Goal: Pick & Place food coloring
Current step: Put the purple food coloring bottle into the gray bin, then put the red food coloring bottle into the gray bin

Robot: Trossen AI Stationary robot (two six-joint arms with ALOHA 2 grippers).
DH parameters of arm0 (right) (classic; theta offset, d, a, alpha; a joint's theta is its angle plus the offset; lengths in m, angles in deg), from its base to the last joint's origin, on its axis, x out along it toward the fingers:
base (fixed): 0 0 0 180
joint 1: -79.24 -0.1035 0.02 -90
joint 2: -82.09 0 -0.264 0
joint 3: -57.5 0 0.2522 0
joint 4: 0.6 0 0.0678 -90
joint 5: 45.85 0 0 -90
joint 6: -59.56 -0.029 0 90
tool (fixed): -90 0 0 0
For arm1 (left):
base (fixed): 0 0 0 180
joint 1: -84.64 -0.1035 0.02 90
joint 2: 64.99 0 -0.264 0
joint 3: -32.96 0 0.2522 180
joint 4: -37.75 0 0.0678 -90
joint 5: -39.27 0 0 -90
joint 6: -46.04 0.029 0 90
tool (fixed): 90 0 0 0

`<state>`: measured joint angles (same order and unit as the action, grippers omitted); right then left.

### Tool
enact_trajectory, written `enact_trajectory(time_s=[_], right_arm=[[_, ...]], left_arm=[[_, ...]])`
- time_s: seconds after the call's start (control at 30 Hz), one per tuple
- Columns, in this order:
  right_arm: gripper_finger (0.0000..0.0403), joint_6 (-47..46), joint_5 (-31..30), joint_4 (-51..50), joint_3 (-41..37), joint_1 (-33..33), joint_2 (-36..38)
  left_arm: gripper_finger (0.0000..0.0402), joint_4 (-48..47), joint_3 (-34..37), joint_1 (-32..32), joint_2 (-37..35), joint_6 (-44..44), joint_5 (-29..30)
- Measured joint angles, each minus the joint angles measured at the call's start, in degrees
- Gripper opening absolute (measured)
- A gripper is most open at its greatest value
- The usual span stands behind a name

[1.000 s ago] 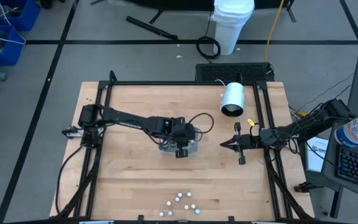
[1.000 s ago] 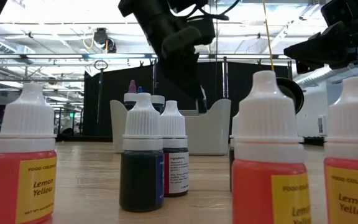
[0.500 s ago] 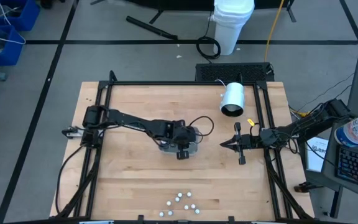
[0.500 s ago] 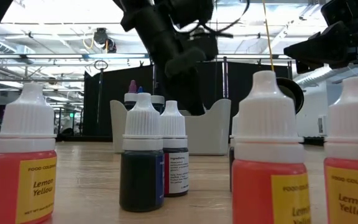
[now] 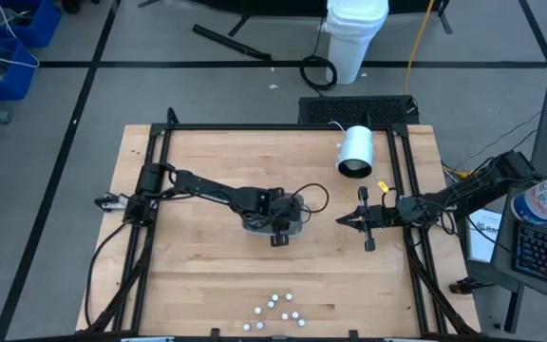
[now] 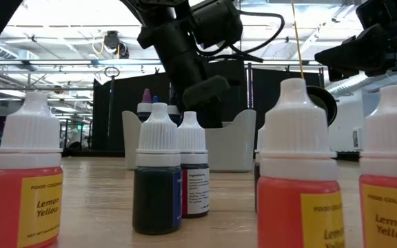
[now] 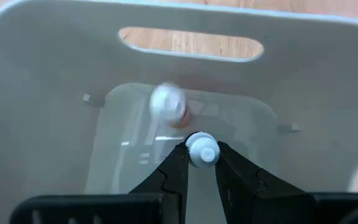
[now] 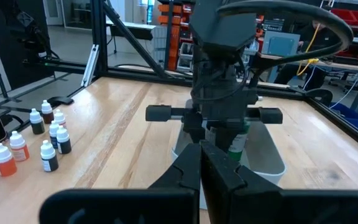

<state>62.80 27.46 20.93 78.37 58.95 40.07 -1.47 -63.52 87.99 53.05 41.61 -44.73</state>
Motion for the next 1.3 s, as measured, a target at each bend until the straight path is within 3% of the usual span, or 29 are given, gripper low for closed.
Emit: enact_trajectory(time_s=[0.17,0.43,0.7,0.97,1.2,1.3], right_arm=[[0.0,0.0,0.0,0.0,0.0,0.0,0.0],[0.0,0.0,0.0,0.0,0.0,0.0,0.0],[0.0,0.4,0.0,-0.3,0.0,0.0,0.0],[0.0,0.4,0.0,-0.8,0.0,0.0,0.0],[0.0,0.4,0.0,-1.0,0.0,0.0,0.0],[0.0,0.4,0.0,-0.9,0.0,0.0,0.0]], left_arm=[[0.0081,0.2,0.0,0.0,-0.5,0.3,0.0],[0.0168,0.0,0.0,0.0,-0.5,1.8,0.0],[0.0213,-5.4,-4.1,2.7,-7.7,6.6,1.9],[0.0216,-10.9,-9.9,12.5,-18.0,5.2,4.2],[0.0216,-11.6,-6.3,26.1,-21.0,3.7,4.2],[0.0216,-7.2,-2.9,31.2,-20.3,2.7,4.3]])
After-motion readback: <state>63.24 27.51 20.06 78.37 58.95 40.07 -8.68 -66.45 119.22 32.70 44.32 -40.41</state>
